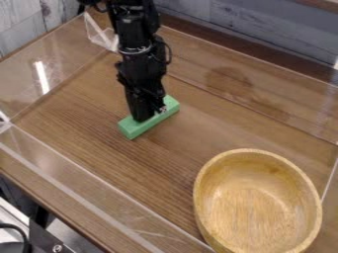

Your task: Put the green block in the brown bowl

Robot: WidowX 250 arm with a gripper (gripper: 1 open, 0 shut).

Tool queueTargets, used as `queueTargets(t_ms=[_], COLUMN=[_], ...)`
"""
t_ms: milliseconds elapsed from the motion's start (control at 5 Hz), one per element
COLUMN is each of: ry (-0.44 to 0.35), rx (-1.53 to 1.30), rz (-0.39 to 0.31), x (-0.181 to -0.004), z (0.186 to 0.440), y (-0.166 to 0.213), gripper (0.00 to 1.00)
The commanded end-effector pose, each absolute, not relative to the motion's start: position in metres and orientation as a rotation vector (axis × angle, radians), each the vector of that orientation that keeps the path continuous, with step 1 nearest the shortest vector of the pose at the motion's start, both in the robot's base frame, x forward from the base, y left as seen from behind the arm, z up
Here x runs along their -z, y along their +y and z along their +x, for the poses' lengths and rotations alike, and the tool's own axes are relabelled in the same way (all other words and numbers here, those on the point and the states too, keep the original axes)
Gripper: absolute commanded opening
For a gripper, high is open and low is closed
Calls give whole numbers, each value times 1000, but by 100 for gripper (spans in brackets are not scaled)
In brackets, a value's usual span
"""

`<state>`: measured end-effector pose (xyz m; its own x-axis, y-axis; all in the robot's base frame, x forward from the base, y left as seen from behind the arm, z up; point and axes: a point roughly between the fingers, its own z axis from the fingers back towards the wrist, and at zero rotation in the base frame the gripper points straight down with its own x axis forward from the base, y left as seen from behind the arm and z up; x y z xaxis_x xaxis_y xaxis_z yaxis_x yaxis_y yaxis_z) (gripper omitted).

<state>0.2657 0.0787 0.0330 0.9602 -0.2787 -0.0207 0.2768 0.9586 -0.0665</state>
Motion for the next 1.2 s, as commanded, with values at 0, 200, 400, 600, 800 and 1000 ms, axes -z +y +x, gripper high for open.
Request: queueTargets(t_ms=[0,200,400,600,800,1000], ry=[-17,-15,-12,-25,-33,-37], rx=[261,242,220,231,248,262], rz=[-34,-32,-27,-26,-30,-32], x=[-52,-59,-70,-66,-60,-50], z=[273,273,274,277,278,279], y=[87,90,92,94,92,90], gripper=[0,0,0,100,100,100])
